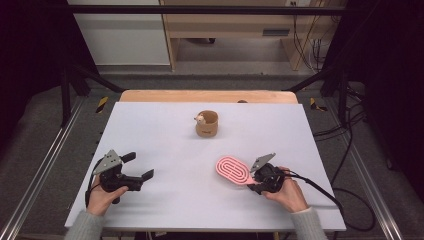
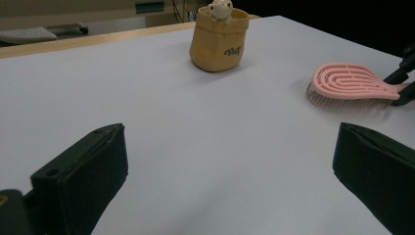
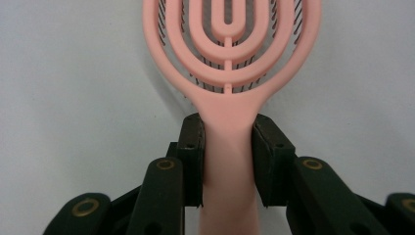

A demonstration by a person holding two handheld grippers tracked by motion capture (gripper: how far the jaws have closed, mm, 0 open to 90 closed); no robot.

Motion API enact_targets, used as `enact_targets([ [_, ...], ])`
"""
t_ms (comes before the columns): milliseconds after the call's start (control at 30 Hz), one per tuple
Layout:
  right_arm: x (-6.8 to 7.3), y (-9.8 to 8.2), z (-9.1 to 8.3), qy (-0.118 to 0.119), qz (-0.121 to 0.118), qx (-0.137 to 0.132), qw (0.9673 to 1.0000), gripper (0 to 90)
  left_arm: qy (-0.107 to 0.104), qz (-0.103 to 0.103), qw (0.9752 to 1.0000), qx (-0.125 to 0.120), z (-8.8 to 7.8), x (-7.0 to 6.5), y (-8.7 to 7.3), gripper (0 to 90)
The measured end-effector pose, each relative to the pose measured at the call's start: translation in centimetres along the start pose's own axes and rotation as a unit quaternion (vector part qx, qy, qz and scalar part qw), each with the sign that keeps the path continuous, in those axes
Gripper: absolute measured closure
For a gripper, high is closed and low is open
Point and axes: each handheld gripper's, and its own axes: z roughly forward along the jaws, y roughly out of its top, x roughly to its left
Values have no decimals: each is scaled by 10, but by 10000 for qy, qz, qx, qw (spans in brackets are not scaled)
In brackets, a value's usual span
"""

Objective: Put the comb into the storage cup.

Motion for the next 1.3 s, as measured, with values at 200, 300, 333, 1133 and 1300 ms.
enact_targets([
  [200,0,0,0,22,16,9,10000,692,3,5,10000,-4,0,0,0,0],
  [300,0,0,0,46,79,26,10000,693,3,0,10000,-8,0,0,0,0],
  [333,0,0,0,46,79,26,10000,693,3,0,10000,-8,0,0,0,0],
  [1133,-3,0,-11,60,421,-357,9985,696,8,4,10000,-10,0,0,0,0],
  [1300,-4,0,-14,22,475,-499,9976,696,-1,2,10000,-19,0,-1,1,0],
])
